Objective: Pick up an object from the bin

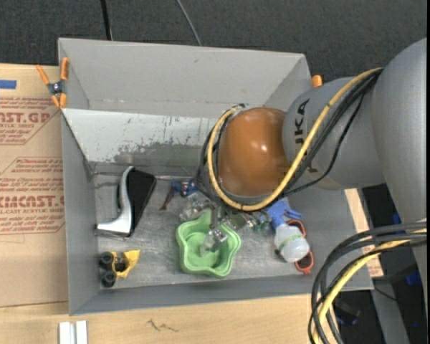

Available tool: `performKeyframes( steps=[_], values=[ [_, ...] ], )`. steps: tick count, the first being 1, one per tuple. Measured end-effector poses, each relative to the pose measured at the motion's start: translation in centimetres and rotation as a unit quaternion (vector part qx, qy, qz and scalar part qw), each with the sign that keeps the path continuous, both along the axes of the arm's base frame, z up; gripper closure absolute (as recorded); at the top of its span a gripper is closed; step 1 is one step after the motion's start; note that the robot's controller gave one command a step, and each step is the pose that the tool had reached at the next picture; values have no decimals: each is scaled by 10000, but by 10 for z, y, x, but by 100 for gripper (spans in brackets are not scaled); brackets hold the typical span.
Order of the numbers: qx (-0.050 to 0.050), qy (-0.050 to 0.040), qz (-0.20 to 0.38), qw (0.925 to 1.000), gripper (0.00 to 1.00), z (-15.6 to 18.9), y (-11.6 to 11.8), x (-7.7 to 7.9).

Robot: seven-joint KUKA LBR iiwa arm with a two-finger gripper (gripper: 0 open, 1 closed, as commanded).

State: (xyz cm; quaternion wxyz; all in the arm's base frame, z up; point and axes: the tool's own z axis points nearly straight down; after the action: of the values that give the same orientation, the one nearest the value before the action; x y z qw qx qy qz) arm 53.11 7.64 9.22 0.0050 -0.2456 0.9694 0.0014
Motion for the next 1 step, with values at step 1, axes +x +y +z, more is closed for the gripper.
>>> performKeyframes(
  steps=[1],
  values=[
    [-15, 22, 145, 9999, 100, 14, -2, 6]
  ],
)
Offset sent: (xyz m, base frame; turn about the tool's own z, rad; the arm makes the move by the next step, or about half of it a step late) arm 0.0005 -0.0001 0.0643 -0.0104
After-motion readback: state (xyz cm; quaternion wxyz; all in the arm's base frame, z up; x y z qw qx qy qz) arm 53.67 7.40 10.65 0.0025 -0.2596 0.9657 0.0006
